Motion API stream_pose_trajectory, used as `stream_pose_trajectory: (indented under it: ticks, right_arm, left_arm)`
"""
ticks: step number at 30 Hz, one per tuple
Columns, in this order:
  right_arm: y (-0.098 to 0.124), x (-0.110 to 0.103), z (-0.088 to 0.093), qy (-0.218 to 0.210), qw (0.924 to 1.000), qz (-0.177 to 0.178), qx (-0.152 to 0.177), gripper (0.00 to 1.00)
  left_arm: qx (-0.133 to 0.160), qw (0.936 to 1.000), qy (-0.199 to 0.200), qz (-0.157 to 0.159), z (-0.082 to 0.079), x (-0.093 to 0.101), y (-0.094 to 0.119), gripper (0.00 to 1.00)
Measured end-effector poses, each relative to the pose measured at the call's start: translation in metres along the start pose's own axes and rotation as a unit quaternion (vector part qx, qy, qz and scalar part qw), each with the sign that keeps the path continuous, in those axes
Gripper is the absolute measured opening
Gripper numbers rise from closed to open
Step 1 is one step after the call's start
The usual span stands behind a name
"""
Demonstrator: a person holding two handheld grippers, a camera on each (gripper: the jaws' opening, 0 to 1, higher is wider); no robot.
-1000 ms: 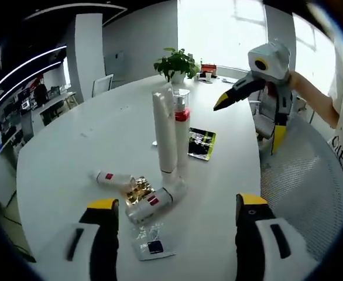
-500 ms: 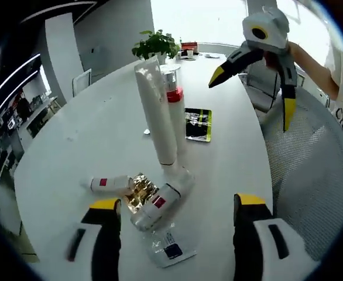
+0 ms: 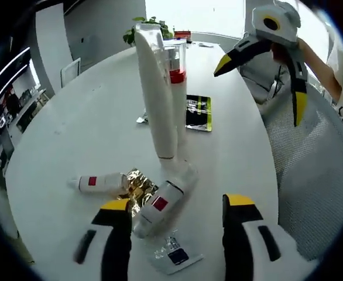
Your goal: Arrange the skincare products in the storage area until every visible bottle or jar stands upright without overlapping.
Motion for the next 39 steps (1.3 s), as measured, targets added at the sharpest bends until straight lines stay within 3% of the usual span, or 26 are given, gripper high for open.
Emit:
stream_pose_trajectory:
  ticks: [6,10,19,23,28,39]
  right_arm:
    - [-0.001,0.0,0.001,-0.004,1.0,-0.004,0.001,1.0]
    - [-0.001,0.001,0.002,-0.008,1.0,-0.004,0.001,1.0]
    - [-0.002,0.001,0.005,-0.021,0.9998,-0.003,0.006,1.0]
    - [-0.002,0.0,0.004,-0.022,0.9997,-0.006,0.007,1.0]
    - [-0.003,-0.001,0.005,-0.026,0.9996,-0.006,0.009,1.0]
    - [-0.004,-0.005,0.008,-0.034,0.9992,-0.013,0.012,1.0]
  left_arm:
    - [-0.015,0.9999,-0.003,0.005,0.001,-0.012,-0.007,0.51]
    - [-0.052,0.998,-0.034,0.009,0.007,-0.014,-0.012,0.48]
    - [-0.076,0.9958,-0.052,0.007,0.017,-0.025,-0.022,0.44]
    - [-0.078,0.9956,-0.051,0.003,0.019,-0.034,-0.026,0.37]
    - [-0.097,0.9928,-0.068,0.016,0.023,-0.029,-0.028,0.34]
    - [-0.106,0.991,-0.078,0.021,0.021,-0.024,-0.035,0.27]
Point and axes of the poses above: the point that each gripper's makers call its tool centre point, and the gripper's own axes: y roughly backward along the fingers, x roughly to its right, z roughly out of its underside, the point moved 7 cm from there along y, roughly backward along the fingers, and after that the axes turned 7 degrees about -y, right-handed, at the moved point
